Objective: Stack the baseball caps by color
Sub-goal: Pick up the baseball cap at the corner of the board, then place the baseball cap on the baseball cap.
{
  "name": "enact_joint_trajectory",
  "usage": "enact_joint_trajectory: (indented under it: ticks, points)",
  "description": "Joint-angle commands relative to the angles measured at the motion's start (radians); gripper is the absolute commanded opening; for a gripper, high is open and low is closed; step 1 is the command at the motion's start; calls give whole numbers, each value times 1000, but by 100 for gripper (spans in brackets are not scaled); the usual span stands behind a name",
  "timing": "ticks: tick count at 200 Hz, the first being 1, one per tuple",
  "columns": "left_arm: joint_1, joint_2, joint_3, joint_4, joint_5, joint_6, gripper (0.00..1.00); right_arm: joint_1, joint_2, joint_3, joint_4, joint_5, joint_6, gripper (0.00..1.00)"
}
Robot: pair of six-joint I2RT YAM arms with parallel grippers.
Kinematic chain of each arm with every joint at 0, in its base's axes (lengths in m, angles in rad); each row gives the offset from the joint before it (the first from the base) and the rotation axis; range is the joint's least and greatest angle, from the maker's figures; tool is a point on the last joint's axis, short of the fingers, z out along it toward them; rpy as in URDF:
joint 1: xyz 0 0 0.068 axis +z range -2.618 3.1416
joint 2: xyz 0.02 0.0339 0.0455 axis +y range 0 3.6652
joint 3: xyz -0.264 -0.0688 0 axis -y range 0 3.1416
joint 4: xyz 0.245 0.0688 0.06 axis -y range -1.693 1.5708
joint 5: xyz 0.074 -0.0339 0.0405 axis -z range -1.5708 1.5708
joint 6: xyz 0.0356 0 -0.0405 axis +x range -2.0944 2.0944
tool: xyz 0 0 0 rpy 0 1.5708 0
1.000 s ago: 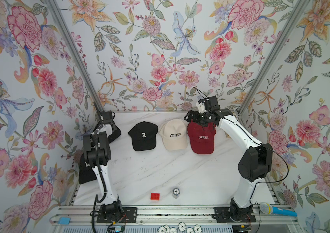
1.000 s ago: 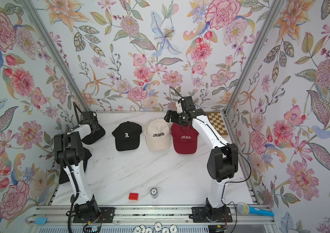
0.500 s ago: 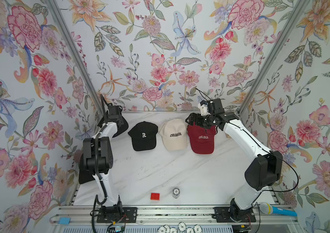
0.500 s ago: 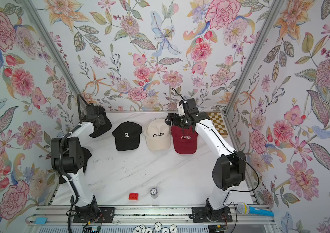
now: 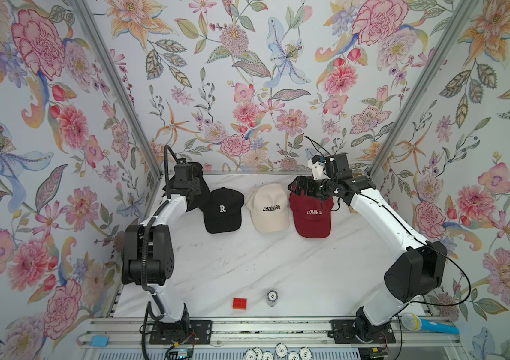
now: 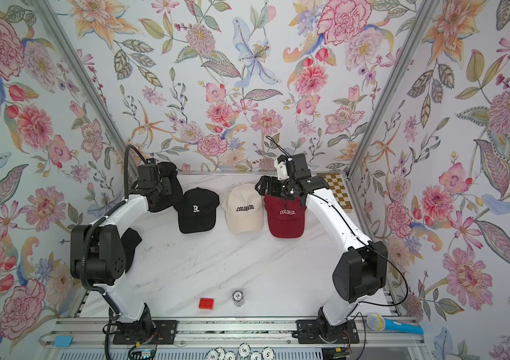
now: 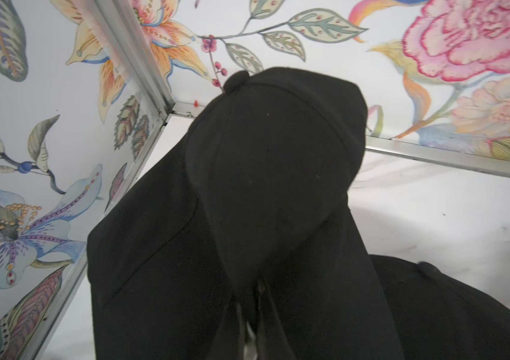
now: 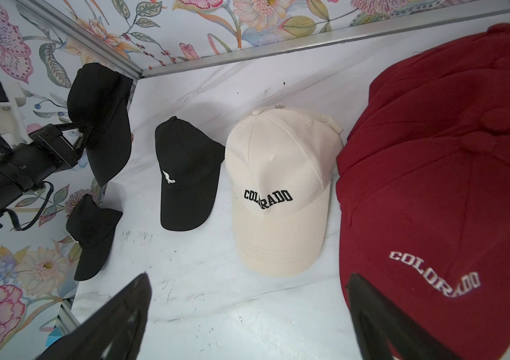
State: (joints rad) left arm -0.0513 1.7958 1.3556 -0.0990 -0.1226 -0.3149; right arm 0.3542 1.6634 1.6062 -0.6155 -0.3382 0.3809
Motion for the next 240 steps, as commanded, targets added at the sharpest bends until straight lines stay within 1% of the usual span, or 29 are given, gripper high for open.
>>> enact_joint_trajectory:
  ticks: [1,26,42,77,106,109,116,184,240]
  points:
    - [-44,-48,-40,46,43,12,0,4,-44,-14,3,-24,-18,99]
    - [-100,-82,-79,61,56,7,0,5,-60,-26,3,-30,-23,99]
    - [-134,-109,-102,65,43,17,0,3,-66,-29,1,-32,-28,99]
    - [-176,-177,-147,54,35,10,0,-3,-79,-32,-14,-40,-42,99]
    - [-220,-225,-217,45,20,-5,0,-11,-89,-43,-16,-50,-49,99]
    - [-224,-256,-225,44,16,-7,0,-12,-90,-43,-16,-51,-49,99]
    - [-233,-275,-245,45,15,-14,0,-13,-90,-45,-16,-55,-50,99]
    - [-271,-401,-403,69,23,-43,0,-15,-83,-19,-32,-78,-63,99]
    - [-323,-409,-444,81,23,-38,0,-15,-77,13,-53,-79,-73,99]
